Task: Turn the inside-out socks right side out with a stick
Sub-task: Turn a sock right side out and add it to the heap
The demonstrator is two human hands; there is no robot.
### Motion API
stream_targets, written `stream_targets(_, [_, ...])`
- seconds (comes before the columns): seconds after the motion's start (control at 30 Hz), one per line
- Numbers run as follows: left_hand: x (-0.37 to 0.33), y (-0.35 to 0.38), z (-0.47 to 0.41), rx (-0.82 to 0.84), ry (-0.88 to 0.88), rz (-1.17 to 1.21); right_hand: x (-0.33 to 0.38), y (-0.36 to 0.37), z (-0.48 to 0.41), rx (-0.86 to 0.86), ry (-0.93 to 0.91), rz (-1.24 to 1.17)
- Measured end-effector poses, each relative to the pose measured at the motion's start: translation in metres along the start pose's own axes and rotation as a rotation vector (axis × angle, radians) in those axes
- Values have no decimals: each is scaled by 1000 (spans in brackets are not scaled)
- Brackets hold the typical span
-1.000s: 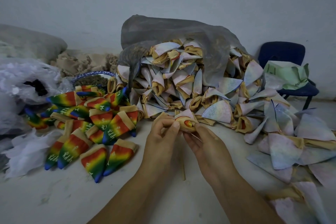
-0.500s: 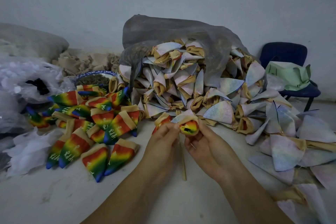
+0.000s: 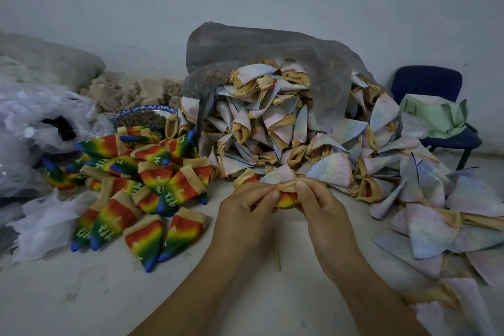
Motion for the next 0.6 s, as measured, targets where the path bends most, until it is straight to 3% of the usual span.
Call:
stream_targets(0.1, [2, 1, 3, -31, -57, 79, 0, 1, 1, -34, -20, 30])
stream_targets(0.2, [13, 9, 8, -32, -284, 359, -2, -3, 4, -151, -50, 88])
stream_targets(0.3, [14, 20, 11, 73, -433, 615, -5, -10, 3, -230, -72, 157])
stream_targets(0.4, [5, 23, 15, 158, -330, 462, -5, -19, -1, -262, -67, 151])
stream_targets(0.5, [-1, 15, 11, 62, -190, 309, 0, -19, -1, -259, -107, 159])
stream_targets(0.6, [-1, 14, 9, 74, -155, 245, 7, -9, 4, -191, -153, 161])
Point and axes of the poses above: each hand's wrist, its own z-axis away from the middle knuckle, its own y-axis out of the palm, x = y × z, the point moved 9 cm from there along -z, towards the middle knuckle, and after that the axes turned 8 degrees about -x, right-handed, at the moved point
